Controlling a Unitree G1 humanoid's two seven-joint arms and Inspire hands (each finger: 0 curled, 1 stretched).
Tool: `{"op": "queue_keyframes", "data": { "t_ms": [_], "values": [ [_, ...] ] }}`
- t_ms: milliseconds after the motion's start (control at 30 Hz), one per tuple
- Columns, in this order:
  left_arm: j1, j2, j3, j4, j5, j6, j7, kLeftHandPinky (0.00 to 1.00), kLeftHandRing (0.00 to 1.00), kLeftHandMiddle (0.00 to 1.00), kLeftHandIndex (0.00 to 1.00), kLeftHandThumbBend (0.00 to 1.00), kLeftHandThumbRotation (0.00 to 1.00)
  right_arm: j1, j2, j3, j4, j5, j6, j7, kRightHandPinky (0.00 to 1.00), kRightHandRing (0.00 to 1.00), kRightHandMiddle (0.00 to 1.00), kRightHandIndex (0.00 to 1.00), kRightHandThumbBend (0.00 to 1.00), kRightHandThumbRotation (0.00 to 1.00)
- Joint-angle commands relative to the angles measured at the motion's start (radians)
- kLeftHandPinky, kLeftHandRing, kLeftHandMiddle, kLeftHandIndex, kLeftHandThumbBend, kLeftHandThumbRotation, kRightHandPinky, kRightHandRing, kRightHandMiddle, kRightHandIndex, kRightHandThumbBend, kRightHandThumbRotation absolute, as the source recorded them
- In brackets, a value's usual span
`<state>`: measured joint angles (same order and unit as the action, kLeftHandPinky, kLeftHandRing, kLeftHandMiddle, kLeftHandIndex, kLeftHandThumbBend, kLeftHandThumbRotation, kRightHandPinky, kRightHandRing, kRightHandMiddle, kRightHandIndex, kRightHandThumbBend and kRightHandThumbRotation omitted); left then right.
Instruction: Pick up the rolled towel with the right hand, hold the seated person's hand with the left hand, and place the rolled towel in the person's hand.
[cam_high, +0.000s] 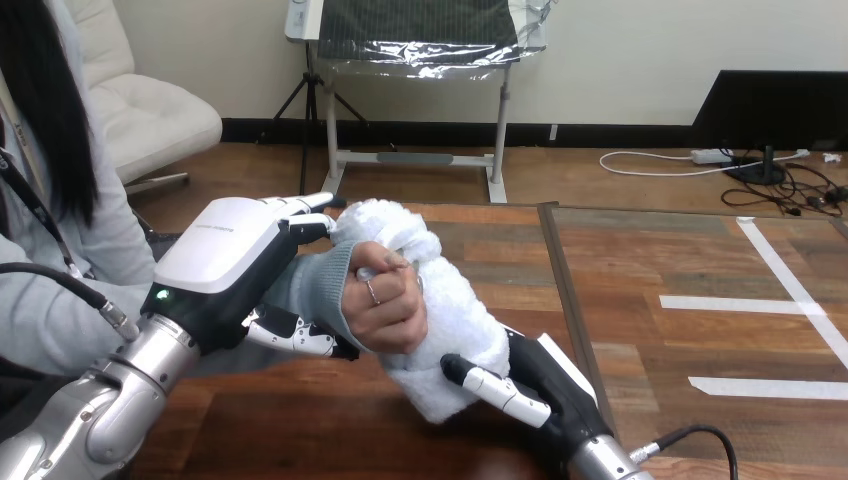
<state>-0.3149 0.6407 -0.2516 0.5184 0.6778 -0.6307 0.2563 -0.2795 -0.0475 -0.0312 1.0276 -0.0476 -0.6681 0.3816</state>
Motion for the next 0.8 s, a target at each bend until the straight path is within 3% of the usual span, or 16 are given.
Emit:
{"op": "queue_keyframes", "data": {
  "t_ms": [0,400,767],
  "values": [
    [-0.028,-0.028,0.004,-0.007,0.003,-0.015,0.039,0.88,0.90,0.92,0.94,1.00,0.49,-0.037,-0.040,0.005,-0.020,-0.011,0.010,-0.029,0.67,0.76,0.77,0.86,1.00,0.71],
    [-0.022,-0.033,-0.007,0.005,0.028,-0.011,0.065,0.91,0.95,0.97,0.99,1.00,0.62,-0.033,-0.052,0.026,-0.030,-0.017,0.010,-0.015,0.84,0.91,0.90,0.98,1.00,0.80],
    [-0.015,-0.043,-0.009,0.019,0.029,-0.019,0.067,0.96,0.99,1.00,1.00,1.00,0.67,-0.029,-0.065,0.040,-0.037,-0.017,0.004,0.008,0.91,0.99,0.99,1.00,1.00,0.87]
  ]
}}
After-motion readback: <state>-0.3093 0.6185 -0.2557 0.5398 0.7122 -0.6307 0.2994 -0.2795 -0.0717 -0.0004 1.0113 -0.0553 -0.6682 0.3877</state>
